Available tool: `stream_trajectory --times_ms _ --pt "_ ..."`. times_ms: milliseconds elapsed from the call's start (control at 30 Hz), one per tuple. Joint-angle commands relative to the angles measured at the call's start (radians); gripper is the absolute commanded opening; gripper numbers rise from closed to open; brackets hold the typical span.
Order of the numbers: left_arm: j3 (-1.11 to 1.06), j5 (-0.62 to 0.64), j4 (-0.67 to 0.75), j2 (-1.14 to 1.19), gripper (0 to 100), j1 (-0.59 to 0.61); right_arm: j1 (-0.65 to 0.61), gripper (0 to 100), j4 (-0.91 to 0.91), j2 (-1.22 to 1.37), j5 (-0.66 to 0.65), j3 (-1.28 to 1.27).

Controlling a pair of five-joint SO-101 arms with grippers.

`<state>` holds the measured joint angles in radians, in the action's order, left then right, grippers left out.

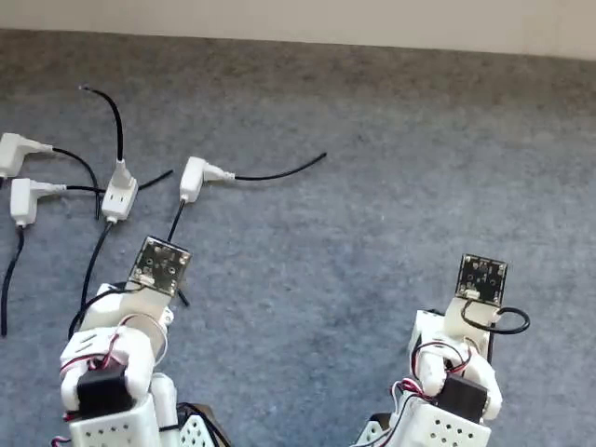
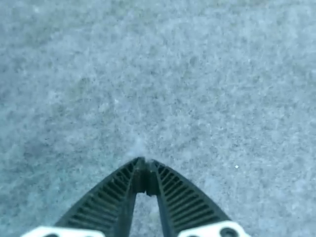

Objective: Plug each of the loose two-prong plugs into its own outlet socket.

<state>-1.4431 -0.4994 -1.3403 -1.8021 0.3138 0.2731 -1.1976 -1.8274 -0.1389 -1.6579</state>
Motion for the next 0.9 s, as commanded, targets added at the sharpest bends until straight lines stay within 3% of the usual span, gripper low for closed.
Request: stream_trajectory --times_ms 0,100,400,867 --pt "-0.193 -0.009 0.164 -0.007 3 0.119 -0.01 0.5 0.038 -0.01 -0.002 -0.157" --pt "-0.254 -0.011 0.258 0.002 3 0.2 -0.004 0.5 0.048 -0.01 -0.002 -0.156" --pt "-0.252 -0.009 0.255 0.002 3 0.34 -0.004 0.5 0.047 -0.01 -0.006 -0.156" --pt "-0.252 -0.009 0.255 0.002 3 0.343 -0.004 0.5 0.047 -0.01 -0.006 -0.156"
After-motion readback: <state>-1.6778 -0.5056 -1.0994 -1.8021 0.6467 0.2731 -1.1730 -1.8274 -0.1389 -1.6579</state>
